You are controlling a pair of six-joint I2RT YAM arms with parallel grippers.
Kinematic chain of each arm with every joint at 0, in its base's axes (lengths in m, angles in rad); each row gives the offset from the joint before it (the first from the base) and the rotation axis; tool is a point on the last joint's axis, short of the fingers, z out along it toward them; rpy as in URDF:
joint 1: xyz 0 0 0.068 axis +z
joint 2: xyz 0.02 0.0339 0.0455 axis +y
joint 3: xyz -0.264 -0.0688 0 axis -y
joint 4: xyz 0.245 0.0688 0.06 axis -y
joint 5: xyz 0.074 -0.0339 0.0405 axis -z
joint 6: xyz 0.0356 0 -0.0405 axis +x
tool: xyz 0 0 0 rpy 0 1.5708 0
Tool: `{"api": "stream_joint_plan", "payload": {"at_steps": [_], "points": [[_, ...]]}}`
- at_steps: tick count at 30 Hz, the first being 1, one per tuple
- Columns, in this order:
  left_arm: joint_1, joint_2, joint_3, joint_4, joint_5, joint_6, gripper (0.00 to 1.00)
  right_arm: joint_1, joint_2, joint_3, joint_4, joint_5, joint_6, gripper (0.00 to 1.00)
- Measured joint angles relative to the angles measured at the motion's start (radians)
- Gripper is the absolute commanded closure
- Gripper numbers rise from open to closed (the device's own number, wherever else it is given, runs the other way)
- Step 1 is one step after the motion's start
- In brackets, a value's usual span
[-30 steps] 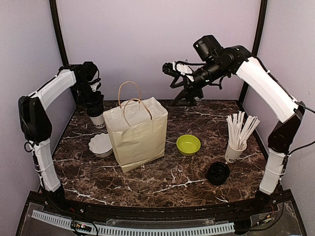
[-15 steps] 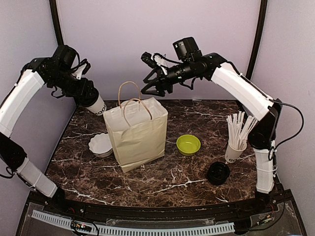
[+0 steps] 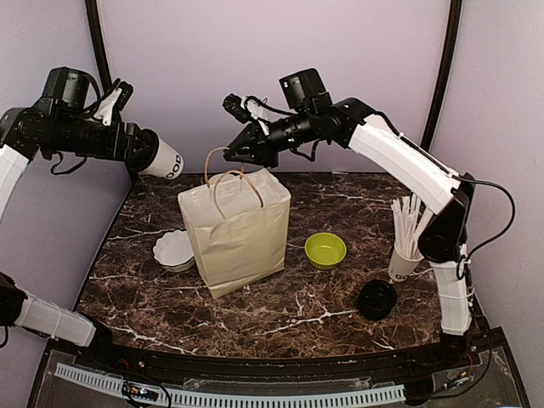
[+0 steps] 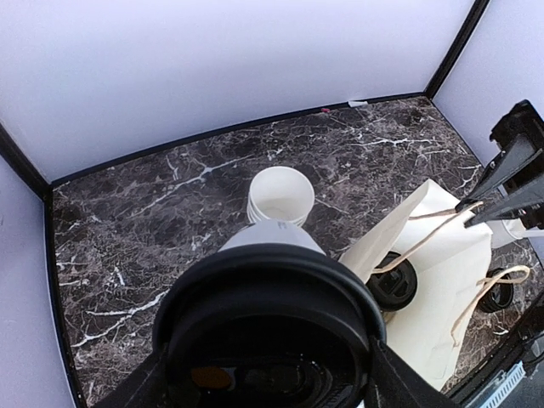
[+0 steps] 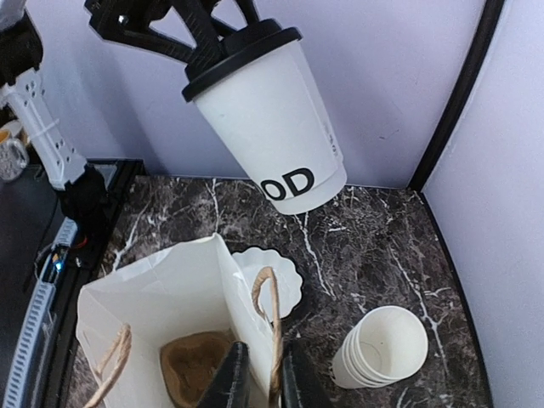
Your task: Pack the takeout coffee
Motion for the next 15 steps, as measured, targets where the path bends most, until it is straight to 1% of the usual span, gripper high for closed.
{"api": "stream_joint_plan", "payload": {"at_steps": [3,7,15], "points": [[-0.021,-0.009,0.000,0.002,0.019,0.000,0.41,0.000,-0.003,-0.009,0.003,0.023,-0.004,1.00],[-0.060,-0.015,0.000,0.013,0.078,0.000,0.41,0.000,-0.042,-0.077,0.016,0.076,-0.001,1.00],[-0.115,-0.087,-0.002,0.056,0.216,-0.002,0.43,0.016,-0.200,-0.256,0.053,0.115,0.055,1.00]]}}
